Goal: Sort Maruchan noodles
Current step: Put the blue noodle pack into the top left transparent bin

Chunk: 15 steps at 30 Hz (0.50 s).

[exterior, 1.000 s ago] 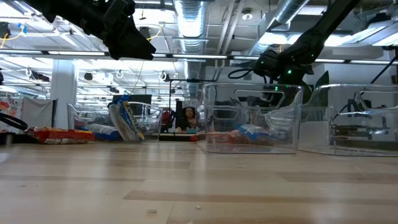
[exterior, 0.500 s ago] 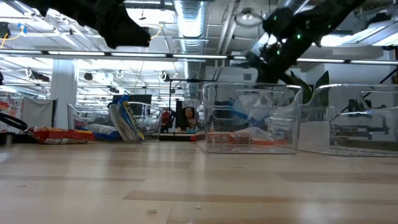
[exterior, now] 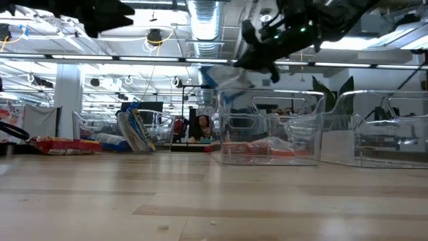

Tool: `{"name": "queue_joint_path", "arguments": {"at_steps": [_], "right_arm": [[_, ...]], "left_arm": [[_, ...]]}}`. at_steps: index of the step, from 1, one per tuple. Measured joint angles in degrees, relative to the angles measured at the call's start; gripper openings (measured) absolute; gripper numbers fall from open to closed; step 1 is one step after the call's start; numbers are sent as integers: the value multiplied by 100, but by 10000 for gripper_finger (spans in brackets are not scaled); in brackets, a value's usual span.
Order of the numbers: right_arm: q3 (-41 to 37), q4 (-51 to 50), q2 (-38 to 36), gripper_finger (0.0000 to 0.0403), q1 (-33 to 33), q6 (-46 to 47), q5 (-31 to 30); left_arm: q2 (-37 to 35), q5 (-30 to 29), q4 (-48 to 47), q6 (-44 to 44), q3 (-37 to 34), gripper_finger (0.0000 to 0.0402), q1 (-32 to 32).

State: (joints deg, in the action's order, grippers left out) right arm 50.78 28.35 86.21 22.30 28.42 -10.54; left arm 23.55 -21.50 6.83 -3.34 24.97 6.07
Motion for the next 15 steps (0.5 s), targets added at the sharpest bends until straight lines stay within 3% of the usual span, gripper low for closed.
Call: {"name": "queue_joint_path", "arguments": {"at_steps": [5,15], "right_arm": [[881,672,1156,7,-133,-4,302],[3426,765,3196,7,-133,-28,468]], "left_arm": [[-236,287,-123,95,0,204,-2],[-181,302,-192,158,0,204,-6]]}}
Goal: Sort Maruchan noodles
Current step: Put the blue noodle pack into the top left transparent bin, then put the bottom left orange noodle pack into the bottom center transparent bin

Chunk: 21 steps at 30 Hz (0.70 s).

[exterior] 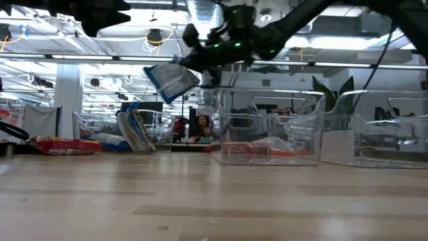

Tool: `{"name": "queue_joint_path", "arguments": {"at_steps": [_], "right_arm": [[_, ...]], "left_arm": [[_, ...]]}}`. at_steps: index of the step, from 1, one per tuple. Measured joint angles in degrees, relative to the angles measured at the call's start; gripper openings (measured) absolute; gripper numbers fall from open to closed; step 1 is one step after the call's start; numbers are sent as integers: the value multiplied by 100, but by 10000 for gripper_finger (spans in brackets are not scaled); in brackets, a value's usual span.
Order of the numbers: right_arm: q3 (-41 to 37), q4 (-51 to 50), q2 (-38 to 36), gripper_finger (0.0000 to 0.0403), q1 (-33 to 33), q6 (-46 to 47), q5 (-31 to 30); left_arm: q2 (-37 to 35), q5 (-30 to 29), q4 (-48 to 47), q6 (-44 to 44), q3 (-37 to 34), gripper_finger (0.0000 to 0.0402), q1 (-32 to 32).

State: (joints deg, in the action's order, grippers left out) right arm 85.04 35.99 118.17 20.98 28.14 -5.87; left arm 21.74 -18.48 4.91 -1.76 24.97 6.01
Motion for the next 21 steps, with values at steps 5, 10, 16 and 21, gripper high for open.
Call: {"name": "queue_joint_path", "arguments": {"at_steps": [5,10,16,21], "right_arm": [[1023,-99,824,11,-21,139,0],[1479,-436,1230,47,-37,181,125],[1509,-1173,1158,116,-33,84,304],[1514,-1986,763,191,14,-410,306]], "left_arm": [[-1,2,-10,4,0,204,1],[-2,0,-118,16,0,204,1],[-2,4,-140,80,0,204,1],[0,2,-138,94,0,204,1]]}}
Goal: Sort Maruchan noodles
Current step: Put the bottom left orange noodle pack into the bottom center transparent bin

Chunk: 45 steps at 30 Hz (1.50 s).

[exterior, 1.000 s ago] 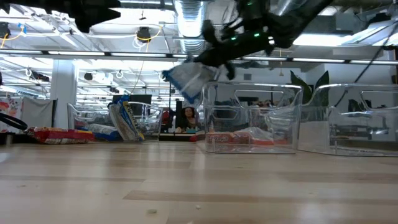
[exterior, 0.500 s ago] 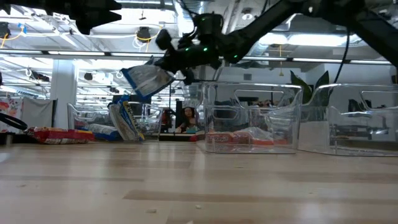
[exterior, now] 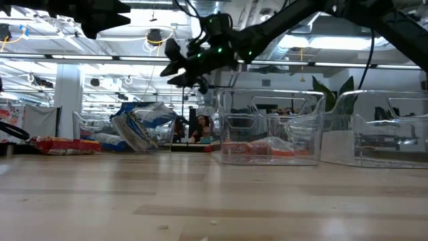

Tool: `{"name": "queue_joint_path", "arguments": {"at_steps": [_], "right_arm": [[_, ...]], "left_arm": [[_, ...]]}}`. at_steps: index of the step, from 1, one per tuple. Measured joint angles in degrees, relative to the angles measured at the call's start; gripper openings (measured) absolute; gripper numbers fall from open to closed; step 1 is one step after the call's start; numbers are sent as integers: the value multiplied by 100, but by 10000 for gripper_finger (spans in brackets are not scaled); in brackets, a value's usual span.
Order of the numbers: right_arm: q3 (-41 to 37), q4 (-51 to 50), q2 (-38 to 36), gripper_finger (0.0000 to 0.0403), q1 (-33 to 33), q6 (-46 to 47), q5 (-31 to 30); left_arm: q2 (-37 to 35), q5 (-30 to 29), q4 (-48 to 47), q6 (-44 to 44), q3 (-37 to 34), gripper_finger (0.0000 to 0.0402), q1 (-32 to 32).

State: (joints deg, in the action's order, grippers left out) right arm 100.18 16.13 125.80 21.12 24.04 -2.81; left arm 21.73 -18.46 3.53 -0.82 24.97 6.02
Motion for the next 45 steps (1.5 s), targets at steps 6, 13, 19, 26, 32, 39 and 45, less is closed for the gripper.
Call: {"name": "queue_joint_path", "arguments": {"at_steps": [6,13,19,26,32,39,45], "right_arm": [[-2,-1136,-620,237,4,-801,-8],[-7,-2544,-1376,236,3,-1470,-35],[-13,-3606,-1801,230,-103,-1913,-365],[-931,-4757,-2469,226,-274,-2017,-1043],[-2852,-4575,-3793,226,-339,-1570,-1388],[-5352,-2220,-5731,226,-837,-1149,-1410],[-6906,251,-6702,226,-1396,-1096,-1408]], "left_arm": [[0,22,-7,74,0,204,-2],[3,25,-133,157,0,204,-2],[0,36,-180,259,0,204,0],[0,429,-293,280,0,204,-2],[3,435,-272,170,0,204,-2],[118,657,-196,157,2,204,-2],[669,1217,291,94,4,204,-2]]}}
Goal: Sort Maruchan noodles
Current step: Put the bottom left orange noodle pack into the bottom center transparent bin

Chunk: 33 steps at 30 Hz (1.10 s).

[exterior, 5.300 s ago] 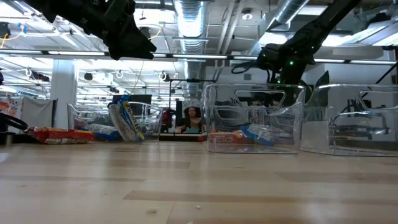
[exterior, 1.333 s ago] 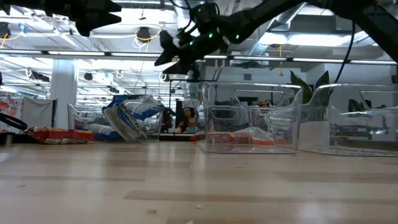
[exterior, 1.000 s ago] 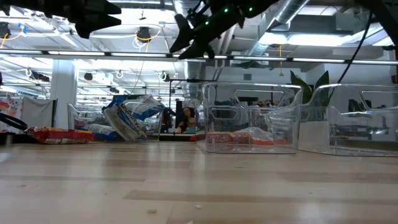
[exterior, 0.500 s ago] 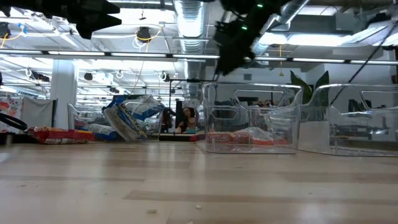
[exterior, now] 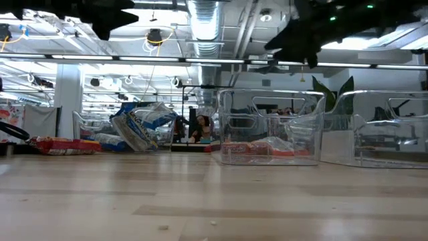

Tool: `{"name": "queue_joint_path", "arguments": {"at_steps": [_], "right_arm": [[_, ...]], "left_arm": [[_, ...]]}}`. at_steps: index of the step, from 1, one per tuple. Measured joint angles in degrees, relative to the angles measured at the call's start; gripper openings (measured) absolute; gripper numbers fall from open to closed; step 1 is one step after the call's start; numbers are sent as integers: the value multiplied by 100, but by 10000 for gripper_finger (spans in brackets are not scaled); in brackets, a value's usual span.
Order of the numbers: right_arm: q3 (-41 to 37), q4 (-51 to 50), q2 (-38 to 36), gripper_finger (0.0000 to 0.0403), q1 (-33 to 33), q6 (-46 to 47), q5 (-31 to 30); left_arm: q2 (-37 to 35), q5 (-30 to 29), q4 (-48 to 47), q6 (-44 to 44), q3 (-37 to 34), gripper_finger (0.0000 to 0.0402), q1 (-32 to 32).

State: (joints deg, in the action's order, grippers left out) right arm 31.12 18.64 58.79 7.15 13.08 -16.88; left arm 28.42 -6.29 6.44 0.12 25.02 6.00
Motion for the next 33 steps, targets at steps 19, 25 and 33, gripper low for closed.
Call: {"name": "queue_joint_path", "arguments": {"at_steps": [19,25,33], "right_arm": [[-333,797,-214,226,-229,-349,22],[-333,700,-212,226,-229,-351,24],[-333,705,-212,226,-227,-367,24]], "left_arm": [[892,-8,522,3,0,204,-2],[897,-2,465,35,0,204,-4],[897,-4,448,61,0,204,-103]]}}
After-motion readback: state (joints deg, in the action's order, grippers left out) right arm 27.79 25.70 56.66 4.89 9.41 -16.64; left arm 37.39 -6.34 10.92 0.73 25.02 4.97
